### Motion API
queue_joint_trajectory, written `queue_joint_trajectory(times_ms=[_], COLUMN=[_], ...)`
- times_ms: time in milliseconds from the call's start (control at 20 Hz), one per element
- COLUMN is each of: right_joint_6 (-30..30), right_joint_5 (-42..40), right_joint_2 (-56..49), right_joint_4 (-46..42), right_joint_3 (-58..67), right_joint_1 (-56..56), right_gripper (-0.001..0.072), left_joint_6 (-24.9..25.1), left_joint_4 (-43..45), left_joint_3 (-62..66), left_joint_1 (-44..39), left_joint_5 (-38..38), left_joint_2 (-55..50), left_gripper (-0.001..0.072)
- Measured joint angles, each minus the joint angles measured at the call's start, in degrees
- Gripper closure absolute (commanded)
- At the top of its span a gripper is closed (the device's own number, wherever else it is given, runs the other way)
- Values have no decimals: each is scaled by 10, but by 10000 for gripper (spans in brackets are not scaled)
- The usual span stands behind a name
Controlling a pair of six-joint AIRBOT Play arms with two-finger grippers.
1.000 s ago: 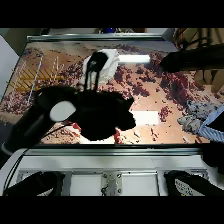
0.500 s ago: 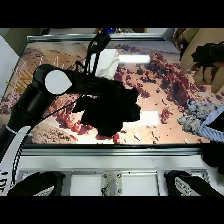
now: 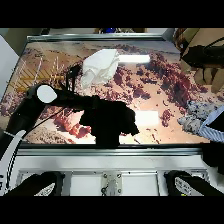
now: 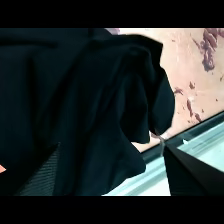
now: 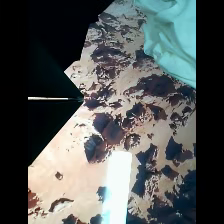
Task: Fold the clothes and pants, and hang the long-sleeved shirts on hangers.
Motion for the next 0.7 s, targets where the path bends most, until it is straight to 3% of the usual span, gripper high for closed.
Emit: queue_joint_trajectory(times_ms=[250,450,700], right_joint_6=[0,7,19], right_joint_5=[-7,-10,-6], right_joint_2=[-9,-10,-10], right_joint_4=[13,-15,-44], right_joint_3=[0,0,0], right_joint_1=[0,0,0], right_gripper=[683,682,683], left_joint_6=[-7,-31,-73], left_joint_4=[24,99,164], left_joint_3=[3,97,203], left_joint_1=[-109,-199,-240], left_joint_5=[31,40,25], left_joint_2=[-30,-120,-247], left_gripper=[33,33,33])
